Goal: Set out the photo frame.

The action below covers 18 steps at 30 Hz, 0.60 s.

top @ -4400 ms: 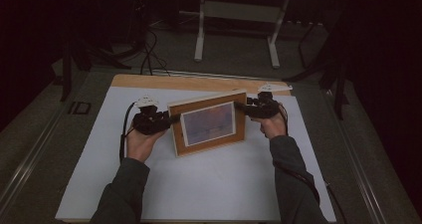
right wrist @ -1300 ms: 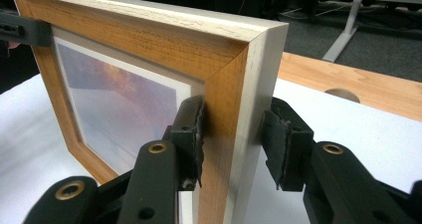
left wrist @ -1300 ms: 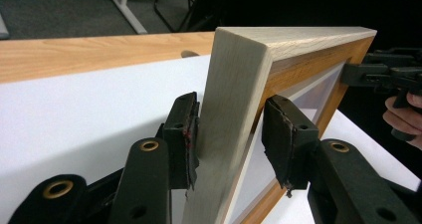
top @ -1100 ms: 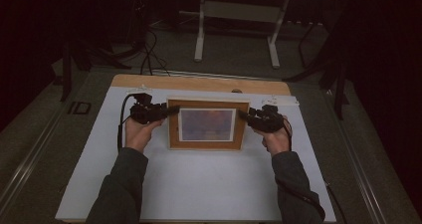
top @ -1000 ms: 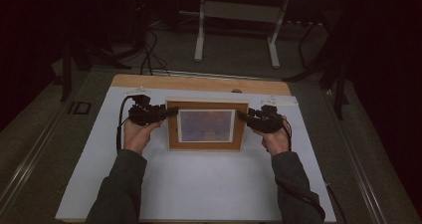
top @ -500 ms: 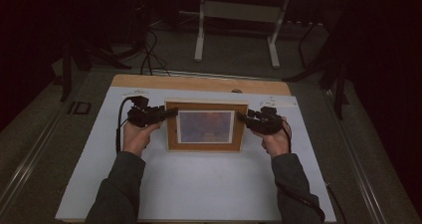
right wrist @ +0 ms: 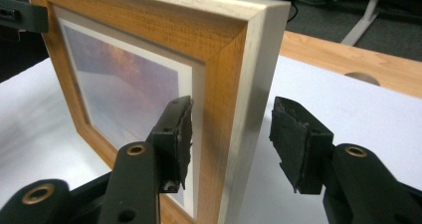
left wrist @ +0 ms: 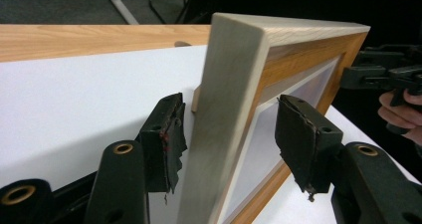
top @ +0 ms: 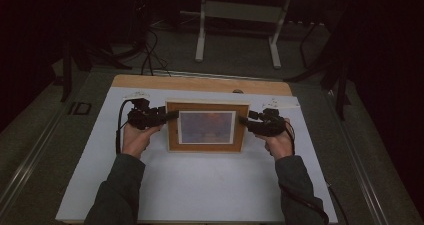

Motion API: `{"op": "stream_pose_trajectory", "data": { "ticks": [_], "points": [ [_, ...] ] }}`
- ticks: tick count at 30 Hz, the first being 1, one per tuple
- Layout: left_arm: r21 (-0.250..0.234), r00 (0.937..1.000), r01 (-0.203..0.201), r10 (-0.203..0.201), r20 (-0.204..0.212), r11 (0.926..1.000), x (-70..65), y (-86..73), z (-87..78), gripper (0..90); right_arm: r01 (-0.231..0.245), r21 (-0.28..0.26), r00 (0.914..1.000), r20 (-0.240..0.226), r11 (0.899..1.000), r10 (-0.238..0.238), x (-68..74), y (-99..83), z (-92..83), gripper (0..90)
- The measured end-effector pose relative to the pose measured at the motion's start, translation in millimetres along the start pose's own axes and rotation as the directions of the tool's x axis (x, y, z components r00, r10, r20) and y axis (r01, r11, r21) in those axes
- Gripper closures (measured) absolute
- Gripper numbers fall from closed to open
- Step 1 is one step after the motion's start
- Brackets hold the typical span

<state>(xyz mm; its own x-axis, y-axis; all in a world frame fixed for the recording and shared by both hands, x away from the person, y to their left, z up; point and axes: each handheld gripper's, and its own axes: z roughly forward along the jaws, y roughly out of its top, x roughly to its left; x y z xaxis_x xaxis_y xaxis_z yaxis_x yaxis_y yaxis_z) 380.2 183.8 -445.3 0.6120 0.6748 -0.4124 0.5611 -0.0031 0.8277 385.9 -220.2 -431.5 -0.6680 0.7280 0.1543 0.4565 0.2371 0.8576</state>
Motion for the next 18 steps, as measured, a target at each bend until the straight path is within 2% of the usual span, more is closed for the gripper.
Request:
{"op": "stream_pose_trajectory", "data": {
  "ticks": [10, 18],
  "points": [
    [-0.024, 0.9994, -0.031, 0.030, -0.015, 0.9992, -2.5, -1.1, -16.8, 46.3, -0.006, 0.009, 0.9999, -0.013, 1.000, 0.006, -3.7, -4.2, -6.8, 49.2],
    [-0.028, 0.9986, -0.029, 0.027, -0.044, 0.9992, 1.3, -8.6, -30.0, 46.0, -0.008, 0.025, 0.9998, -0.016, 1.000, 0.008, -7.3, -9.9, -11.4, 49.2]
  ]
}}
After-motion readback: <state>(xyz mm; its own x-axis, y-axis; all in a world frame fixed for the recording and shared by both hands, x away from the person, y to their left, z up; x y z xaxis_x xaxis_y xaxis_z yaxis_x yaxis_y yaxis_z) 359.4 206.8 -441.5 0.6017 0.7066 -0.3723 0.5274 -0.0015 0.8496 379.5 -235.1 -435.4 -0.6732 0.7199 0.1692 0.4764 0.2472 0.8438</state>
